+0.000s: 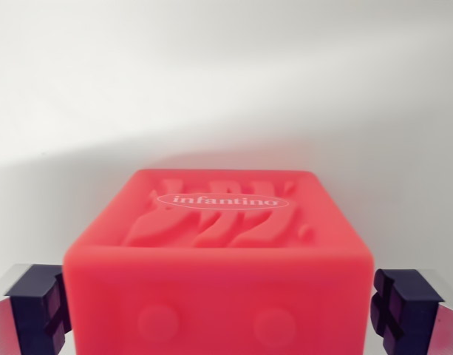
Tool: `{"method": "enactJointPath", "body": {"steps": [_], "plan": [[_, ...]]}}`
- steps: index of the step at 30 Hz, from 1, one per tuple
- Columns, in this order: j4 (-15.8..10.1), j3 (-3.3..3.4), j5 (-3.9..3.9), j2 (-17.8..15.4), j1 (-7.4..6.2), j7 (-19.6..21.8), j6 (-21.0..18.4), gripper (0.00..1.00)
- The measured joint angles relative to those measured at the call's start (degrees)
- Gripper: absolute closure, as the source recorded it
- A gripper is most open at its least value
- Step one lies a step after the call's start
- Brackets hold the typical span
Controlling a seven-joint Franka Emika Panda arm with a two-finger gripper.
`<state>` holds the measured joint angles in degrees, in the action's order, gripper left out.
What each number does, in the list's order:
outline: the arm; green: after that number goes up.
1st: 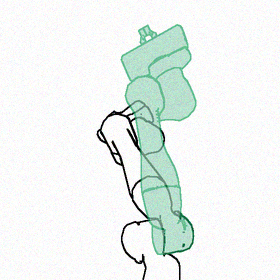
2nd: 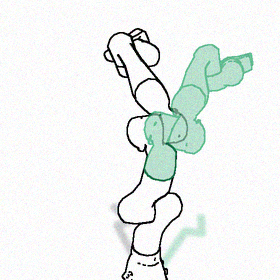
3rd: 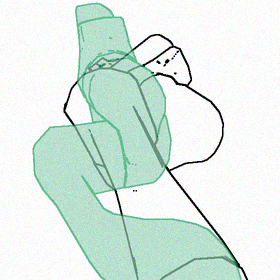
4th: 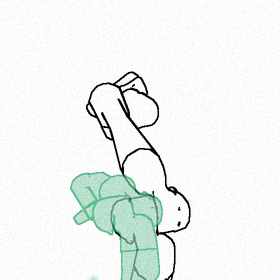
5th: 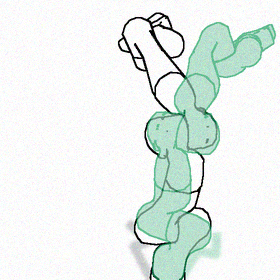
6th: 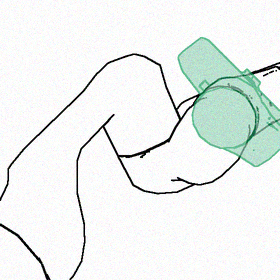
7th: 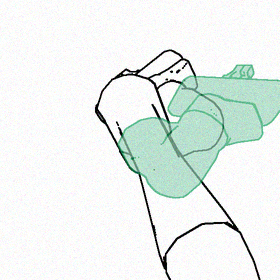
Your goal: Destack cube
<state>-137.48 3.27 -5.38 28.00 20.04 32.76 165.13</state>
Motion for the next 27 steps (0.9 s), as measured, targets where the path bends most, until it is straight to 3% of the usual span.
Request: {"method": "enactJointPath", "body": {"steps": [13, 27], "plan": [[-0.29, 0.13, 0.01, -1.11, -0.10, 0.02, -0.71, 0.00], [-1.78, 1.30, 0.60, -7.13, -1.09, 0.50, -5.11, 0.00]]}}
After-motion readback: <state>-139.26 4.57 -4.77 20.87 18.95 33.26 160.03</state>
